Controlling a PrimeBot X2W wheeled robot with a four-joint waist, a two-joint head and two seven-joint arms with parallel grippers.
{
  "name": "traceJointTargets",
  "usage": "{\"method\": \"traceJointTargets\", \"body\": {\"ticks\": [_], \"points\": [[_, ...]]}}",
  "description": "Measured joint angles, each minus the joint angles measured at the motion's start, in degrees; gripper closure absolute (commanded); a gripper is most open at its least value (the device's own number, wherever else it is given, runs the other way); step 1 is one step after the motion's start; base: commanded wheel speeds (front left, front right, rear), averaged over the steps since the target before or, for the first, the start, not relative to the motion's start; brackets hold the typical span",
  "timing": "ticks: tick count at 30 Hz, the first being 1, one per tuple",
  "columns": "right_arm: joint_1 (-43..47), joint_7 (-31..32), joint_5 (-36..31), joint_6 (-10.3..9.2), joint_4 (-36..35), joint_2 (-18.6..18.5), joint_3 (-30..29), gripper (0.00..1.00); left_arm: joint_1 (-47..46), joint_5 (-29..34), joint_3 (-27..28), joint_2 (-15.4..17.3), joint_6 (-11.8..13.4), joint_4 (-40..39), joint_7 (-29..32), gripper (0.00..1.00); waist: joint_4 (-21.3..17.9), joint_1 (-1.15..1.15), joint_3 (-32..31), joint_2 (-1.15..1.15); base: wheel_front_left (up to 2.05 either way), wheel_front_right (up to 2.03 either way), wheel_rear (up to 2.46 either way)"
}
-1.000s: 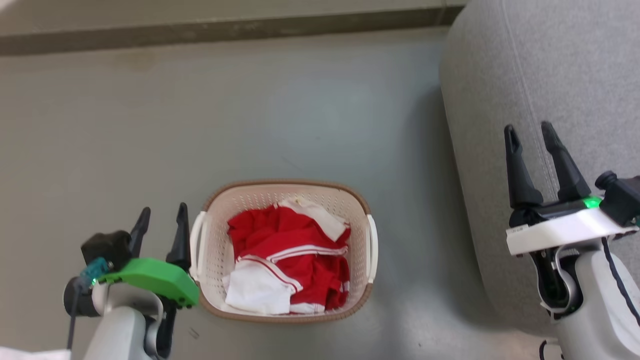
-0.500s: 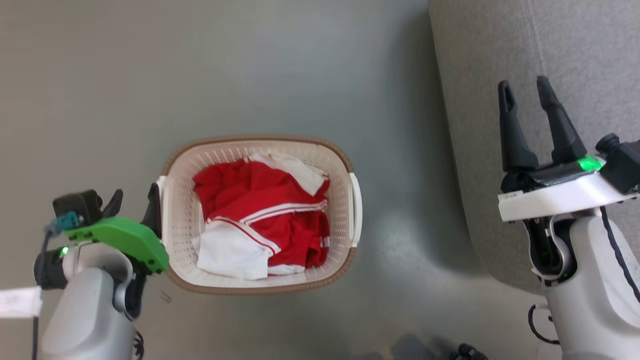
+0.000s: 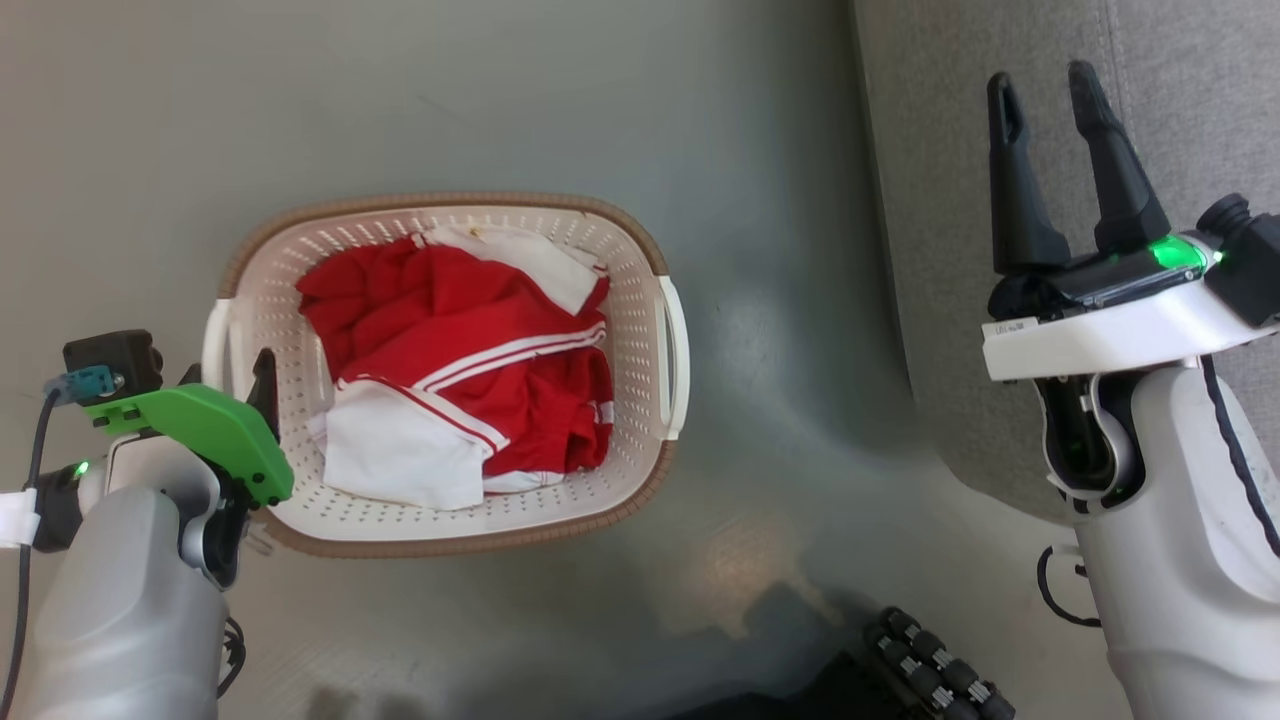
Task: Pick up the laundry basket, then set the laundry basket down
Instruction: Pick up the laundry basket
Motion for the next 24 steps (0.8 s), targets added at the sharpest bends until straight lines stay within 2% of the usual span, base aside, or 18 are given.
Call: {"method": "traceJointTargets", "body": {"ticks": [16, 17, 18, 19, 22, 23, 24], "points": [[-2.41, -0.01, 0.36, 0.0, 0.0, 0.15, 0.13, 0.0, -5.21, -0.03, -1.02, 1.72, -0.4, 8.46, 3.02, 0.0, -1.81, 0.0, 5.38, 0.0, 0.0, 0.0, 0.0], [-2.51, -0.01, 0.49, 0.0, 0.01, 0.23, 0.14, 0.0, -5.3, -0.03, -1.03, 1.72, -0.43, 8.91, 3.02, 0.03, -1.83, 0.0, 5.5, 0.0, 0.0, 0.0, 0.0], [-2.63, 0.0, 0.52, 0.0, 0.02, 0.27, 0.18, 0.0, -5.42, -0.03, -1.03, 1.72, -0.44, 9.21, 3.01, 0.26, -1.85, 0.0, 5.58, 0.0, 0.0, 0.0, 0.0], [-2.71, -0.01, 0.52, 0.0, 0.03, 0.27, 0.22, 0.0, -5.66, -0.03, -1.03, 1.72, -0.44, 9.47, 3.01, 0.44, -1.85, 0.0, 5.63, 0.0, 0.0, 0.0, 0.0], [-2.82, -0.01, 0.53, 0.0, 0.23, 0.27, 0.25, 0.0, -6.75, -0.04, -1.04, 1.7, -0.46, 10.37, 2.89, 0.69, -1.81, 0.0, 5.71, 0.0, 0.0, 0.0, 0.0], [-2.82, -0.01, 0.53, 0.0, 0.3, 0.27, 0.26, 0.0, -7.05, -0.05, -1.03, 1.68, -0.46, 10.61, 2.68, 0.93, -1.79, 0.0, 5.73, 0.0, 0.0, 0.0, 0.0], [-2.83, -0.01, 0.53, 0.0, 0.33, 0.27, 0.26, 0.0, -7.33, -0.05, -1.04, 1.65, -0.46, 10.83, 2.68, 1.0, -1.75, 0.0, 5.74, 0.0, 0.0, 0.0, 0.0]]}}
